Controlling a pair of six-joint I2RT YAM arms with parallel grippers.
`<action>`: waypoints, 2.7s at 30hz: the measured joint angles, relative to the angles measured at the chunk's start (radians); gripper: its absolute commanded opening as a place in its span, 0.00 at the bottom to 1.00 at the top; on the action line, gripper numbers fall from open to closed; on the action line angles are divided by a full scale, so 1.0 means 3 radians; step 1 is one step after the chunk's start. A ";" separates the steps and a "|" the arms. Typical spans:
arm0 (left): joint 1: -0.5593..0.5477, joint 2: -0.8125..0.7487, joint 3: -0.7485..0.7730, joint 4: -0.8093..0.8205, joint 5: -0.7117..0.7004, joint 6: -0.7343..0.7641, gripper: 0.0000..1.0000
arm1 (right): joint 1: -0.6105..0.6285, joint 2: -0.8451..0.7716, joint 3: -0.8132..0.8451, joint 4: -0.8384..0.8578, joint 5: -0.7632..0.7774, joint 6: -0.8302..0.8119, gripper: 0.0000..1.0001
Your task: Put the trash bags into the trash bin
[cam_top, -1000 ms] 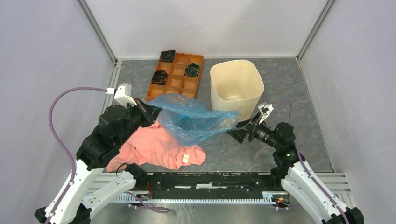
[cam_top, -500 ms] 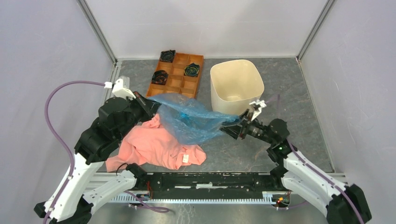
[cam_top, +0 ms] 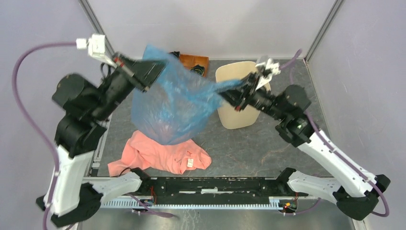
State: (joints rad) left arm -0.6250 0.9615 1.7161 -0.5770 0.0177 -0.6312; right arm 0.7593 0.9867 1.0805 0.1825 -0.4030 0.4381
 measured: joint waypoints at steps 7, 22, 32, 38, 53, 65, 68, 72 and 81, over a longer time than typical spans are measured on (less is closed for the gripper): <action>0.0000 0.1372 0.1348 0.0573 0.0749 0.0125 0.02 | -0.0038 0.0404 0.1450 -0.0861 0.1069 -0.0721 0.00; 0.0000 0.2132 0.1631 0.1322 0.1058 0.0216 0.02 | -0.0289 0.0473 0.1642 -0.1208 0.2953 -0.1906 0.03; 0.0000 0.2332 0.1609 0.1686 0.0902 0.0259 0.02 | -0.0506 0.0758 0.2003 -0.1218 0.3048 -0.2117 0.06; 0.0000 0.2422 0.1472 0.1795 0.0871 0.0264 0.02 | -0.0613 0.0857 0.2118 -0.1197 0.2940 -0.2130 0.06; 0.0254 0.2284 0.0395 0.1826 0.0641 0.0259 0.02 | -0.0895 0.1118 0.2019 -0.1457 0.1746 -0.1817 0.07; 0.0910 0.1932 -0.0324 0.1865 0.0799 -0.0292 0.02 | -0.0886 0.1260 0.1989 -0.1681 0.1147 -0.1054 0.39; 0.0904 0.1999 -0.0329 0.1921 0.0949 -0.0411 0.02 | -0.0888 0.1322 0.1963 -0.1850 0.1077 -0.1104 0.60; 0.0908 0.2035 -0.0343 0.1907 0.1025 -0.0484 0.02 | -0.0889 0.1185 0.1938 -0.2078 0.0958 -0.1278 0.80; 0.0965 0.2033 -0.0423 0.1849 0.1006 -0.0488 0.02 | -0.0880 0.0239 0.1798 -0.2138 0.1742 -0.1539 0.90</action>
State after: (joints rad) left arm -0.3355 1.5715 1.5890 -0.0223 0.3195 -0.7776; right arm 0.4953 1.0584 1.6199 -0.4587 0.1196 -0.0235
